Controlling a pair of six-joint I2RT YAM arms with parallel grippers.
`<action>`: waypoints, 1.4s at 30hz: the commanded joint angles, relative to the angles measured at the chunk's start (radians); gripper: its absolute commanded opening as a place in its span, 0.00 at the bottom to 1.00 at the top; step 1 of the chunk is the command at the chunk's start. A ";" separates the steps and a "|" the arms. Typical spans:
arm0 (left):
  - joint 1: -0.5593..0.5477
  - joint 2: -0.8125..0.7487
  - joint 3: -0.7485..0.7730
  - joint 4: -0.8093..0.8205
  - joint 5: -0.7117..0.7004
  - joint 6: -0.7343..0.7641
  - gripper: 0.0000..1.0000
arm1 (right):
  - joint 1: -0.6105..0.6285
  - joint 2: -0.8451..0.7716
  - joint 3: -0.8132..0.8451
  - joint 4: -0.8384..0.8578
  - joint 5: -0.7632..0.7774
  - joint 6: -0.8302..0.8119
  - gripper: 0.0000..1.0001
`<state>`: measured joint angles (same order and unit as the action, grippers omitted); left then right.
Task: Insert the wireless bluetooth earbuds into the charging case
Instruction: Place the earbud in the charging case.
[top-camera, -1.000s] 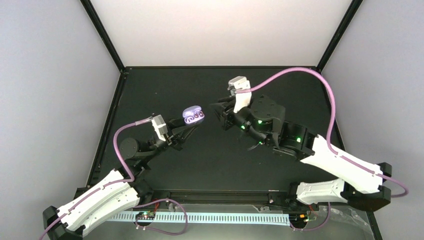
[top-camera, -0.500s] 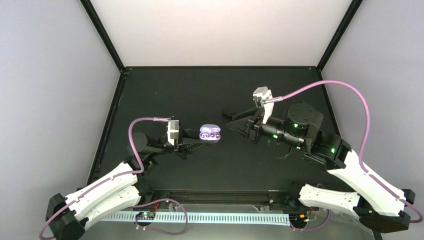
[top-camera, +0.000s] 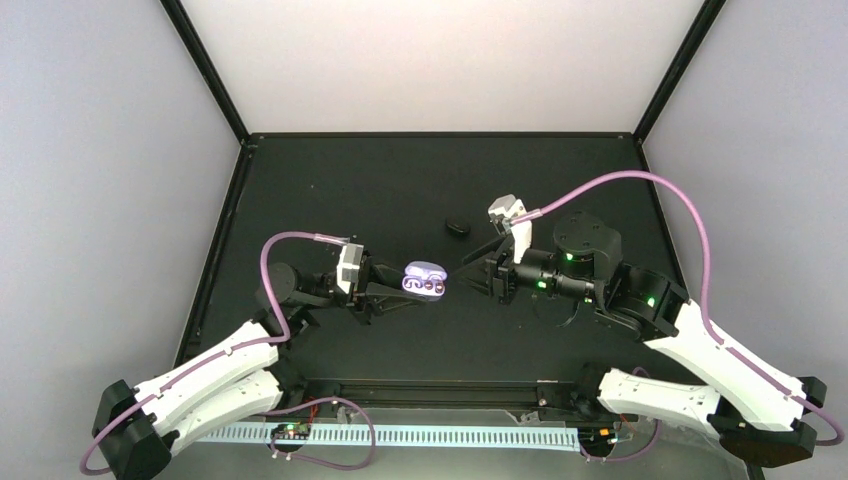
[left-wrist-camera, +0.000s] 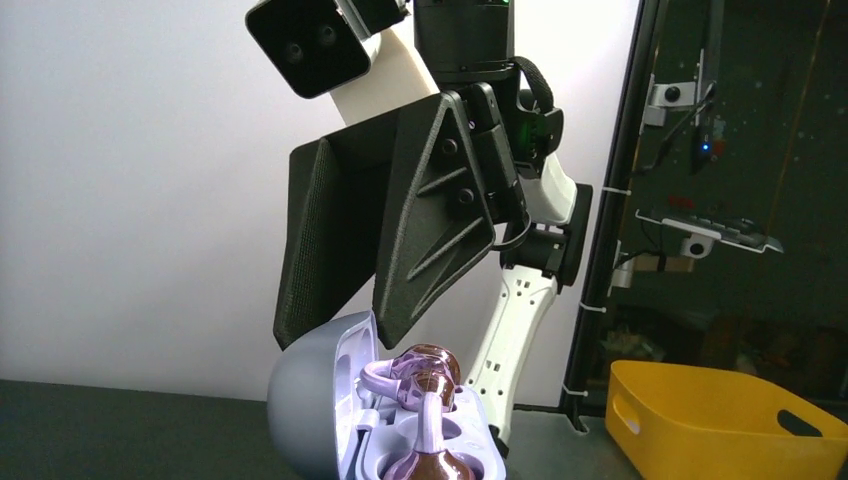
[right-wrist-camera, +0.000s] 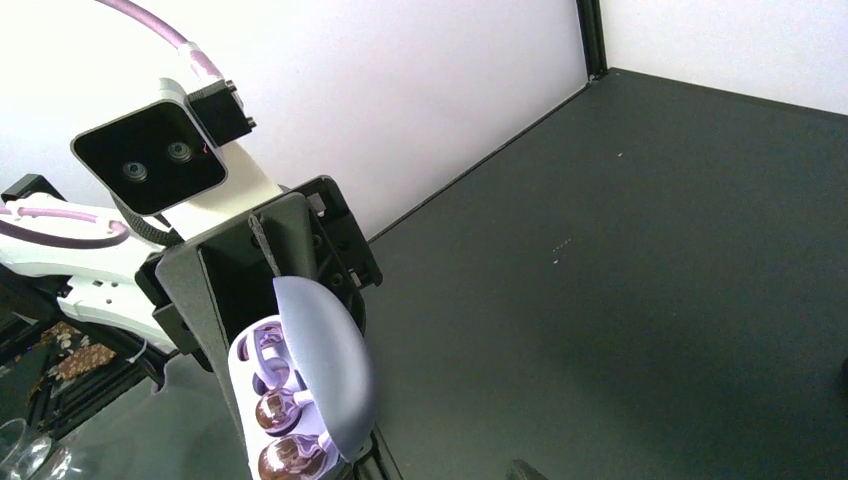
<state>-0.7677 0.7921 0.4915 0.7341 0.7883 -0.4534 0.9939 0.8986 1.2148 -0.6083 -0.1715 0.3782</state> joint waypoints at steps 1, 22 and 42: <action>-0.008 0.000 0.050 0.047 0.042 -0.008 0.02 | -0.006 0.000 -0.011 0.042 -0.012 0.004 0.39; -0.010 -0.040 0.032 -0.024 0.020 0.035 0.02 | -0.006 0.076 0.012 0.021 -0.128 -0.039 0.45; -0.010 0.027 -0.049 0.006 -0.162 0.001 0.02 | -0.041 0.000 -0.025 0.060 0.060 0.028 0.47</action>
<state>-0.7738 0.8070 0.4358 0.6827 0.6540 -0.4454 0.9642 0.8871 1.1919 -0.5640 -0.0822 0.3988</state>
